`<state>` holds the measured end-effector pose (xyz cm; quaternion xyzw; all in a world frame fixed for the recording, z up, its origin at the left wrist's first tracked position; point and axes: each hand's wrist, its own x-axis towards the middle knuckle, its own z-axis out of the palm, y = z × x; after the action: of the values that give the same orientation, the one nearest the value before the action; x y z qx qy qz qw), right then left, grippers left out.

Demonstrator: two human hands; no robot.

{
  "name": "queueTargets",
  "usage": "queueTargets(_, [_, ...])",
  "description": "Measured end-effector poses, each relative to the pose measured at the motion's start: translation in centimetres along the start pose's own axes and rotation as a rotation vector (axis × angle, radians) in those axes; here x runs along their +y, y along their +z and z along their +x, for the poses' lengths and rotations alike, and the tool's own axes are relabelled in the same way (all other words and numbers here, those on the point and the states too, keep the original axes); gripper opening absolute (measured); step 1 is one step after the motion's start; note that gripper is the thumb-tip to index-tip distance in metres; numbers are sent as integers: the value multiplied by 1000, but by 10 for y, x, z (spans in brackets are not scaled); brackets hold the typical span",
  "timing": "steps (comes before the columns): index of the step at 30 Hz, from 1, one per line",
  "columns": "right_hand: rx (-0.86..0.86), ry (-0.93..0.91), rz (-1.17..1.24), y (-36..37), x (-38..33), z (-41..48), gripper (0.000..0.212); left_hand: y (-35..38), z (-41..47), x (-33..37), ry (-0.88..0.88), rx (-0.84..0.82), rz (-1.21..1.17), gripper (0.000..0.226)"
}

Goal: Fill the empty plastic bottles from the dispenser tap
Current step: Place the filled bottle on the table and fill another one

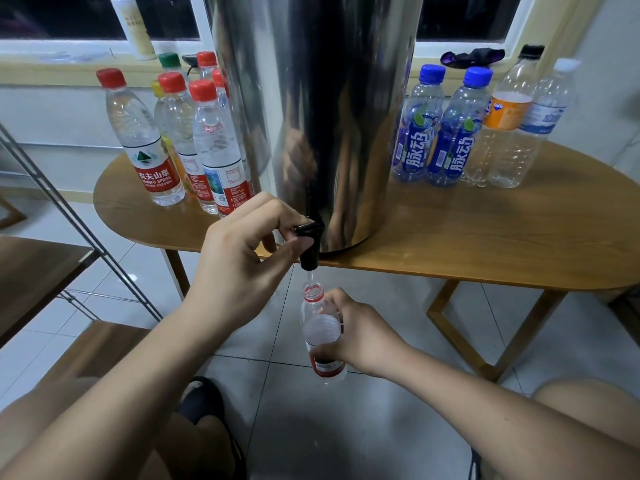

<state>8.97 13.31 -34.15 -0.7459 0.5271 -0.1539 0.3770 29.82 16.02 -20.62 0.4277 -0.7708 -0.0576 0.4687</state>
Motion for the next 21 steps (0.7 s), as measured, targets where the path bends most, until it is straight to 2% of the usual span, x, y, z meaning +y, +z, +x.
queueTargets(21, [-2, 0, 6, -1, 0, -1, 69, 0, 0, 0, -2, 0, -22, 11])
